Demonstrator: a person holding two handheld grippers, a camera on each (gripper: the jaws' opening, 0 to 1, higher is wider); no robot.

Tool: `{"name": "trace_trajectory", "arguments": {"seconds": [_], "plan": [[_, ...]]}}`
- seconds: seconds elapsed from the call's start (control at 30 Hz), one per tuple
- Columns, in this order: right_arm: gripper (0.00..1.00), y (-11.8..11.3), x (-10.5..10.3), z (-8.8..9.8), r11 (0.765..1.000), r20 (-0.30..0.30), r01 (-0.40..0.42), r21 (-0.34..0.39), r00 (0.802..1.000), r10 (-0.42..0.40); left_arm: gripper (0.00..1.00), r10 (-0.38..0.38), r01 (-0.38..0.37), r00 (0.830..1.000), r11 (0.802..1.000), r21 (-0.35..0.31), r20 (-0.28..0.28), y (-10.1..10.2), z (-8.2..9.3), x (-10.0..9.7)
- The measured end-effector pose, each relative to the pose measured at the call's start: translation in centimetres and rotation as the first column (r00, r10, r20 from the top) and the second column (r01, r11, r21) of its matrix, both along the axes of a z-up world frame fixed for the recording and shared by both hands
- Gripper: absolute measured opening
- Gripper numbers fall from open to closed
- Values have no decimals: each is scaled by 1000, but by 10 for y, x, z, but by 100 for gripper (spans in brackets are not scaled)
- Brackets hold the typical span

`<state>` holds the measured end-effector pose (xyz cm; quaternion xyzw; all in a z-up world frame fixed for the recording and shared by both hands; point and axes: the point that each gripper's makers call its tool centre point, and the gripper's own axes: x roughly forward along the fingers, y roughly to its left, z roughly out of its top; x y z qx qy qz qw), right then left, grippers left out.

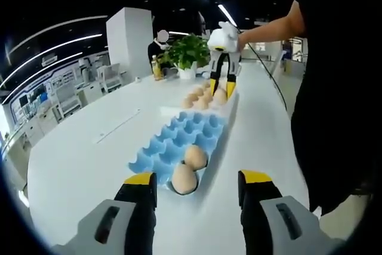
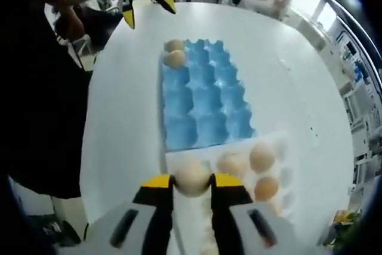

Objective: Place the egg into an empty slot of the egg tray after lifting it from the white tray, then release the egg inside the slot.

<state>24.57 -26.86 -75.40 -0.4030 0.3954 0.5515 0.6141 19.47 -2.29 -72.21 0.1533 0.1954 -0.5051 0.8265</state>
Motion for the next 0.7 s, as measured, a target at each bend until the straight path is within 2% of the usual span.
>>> {"name": "trace_trajectory", "arguments": {"seconds": [0.7], "plan": [[23, 67, -5, -3, 990, -14, -131, 49, 991, 132, 56, 3, -3, 1000, 1000, -7, -3, 0, -3, 3]]}}
